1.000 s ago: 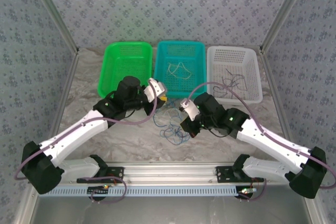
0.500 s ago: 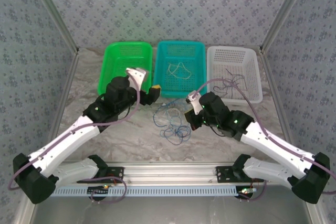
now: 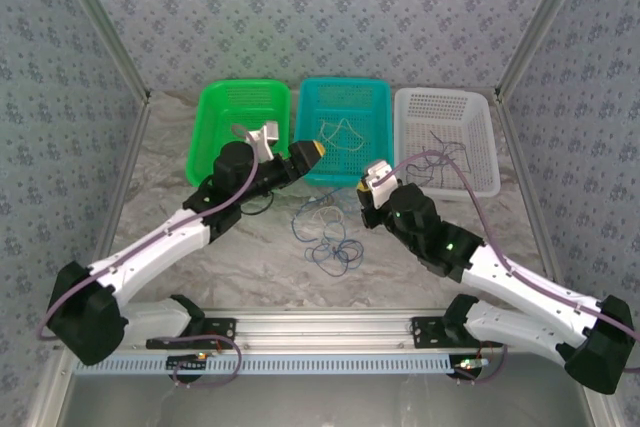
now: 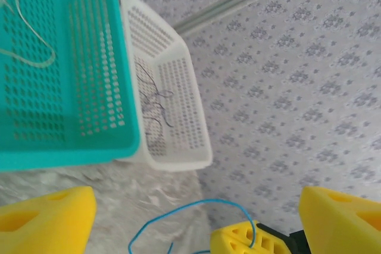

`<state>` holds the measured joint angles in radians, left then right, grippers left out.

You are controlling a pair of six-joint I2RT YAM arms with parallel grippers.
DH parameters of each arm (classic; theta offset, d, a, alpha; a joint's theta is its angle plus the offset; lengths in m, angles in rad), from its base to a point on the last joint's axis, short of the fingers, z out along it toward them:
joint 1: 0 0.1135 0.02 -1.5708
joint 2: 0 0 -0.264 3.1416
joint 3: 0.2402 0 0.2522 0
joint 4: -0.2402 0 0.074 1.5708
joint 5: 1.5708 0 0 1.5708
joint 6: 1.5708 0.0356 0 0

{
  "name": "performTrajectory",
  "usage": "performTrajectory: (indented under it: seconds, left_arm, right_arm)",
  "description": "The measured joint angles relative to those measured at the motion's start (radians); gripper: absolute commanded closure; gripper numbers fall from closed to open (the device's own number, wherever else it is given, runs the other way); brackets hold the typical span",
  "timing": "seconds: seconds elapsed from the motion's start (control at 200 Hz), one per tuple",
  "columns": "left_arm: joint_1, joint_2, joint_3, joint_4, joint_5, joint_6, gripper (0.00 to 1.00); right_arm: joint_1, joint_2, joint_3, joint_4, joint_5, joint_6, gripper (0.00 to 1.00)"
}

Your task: Untangle the cables

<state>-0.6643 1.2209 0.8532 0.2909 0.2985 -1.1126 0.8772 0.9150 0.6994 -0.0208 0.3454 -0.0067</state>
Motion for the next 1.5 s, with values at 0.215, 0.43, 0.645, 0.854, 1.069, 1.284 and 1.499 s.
performTrajectory:
  seconds: [0.215, 0.43, 0.645, 0.854, 1.069, 1.284, 1.499]
  left_arm:
    - [-0.027, 0.090, 0.000, 0.168, 0.069, -0.192, 0.15]
    - [-0.034, 0.103, 0.001, 0.233, 0.084, -0.269, 0.15]
    - [-0.034, 0.100, 0.002, 0.229, 0.082, -0.277, 0.15]
    - [-0.024, 0.042, 0.001, 0.183, 0.068, -0.276, 0.15]
    - [-0.022, 0.006, 0.001, 0.168, 0.053, -0.273, 0.14]
    - [-0.038, 0.034, 0.001, 0.195, 0.048, -0.287, 0.14]
    - [-0.090, 0.137, 0.002, 0.270, 0.049, -0.335, 0.15]
  right_arm:
    - [0.011, 0.041, -0.024, 0.163, 0.068, -0.092, 1.00]
    - [0.018, 0.100, -0.028, 0.252, 0.138, -0.199, 1.00]
    - [-0.004, 0.145, -0.028, 0.316, 0.173, -0.266, 1.00]
    - [-0.056, 0.166, -0.027, 0.326, 0.180, -0.280, 1.00]
    - [-0.061, 0.179, -0.017, 0.326, 0.179, -0.279, 1.00]
    - [-0.041, 0.182, -0.002, 0.332, 0.179, -0.279, 1.00]
    - [-0.023, 0.213, 0.013, 0.355, 0.183, -0.280, 1.00]
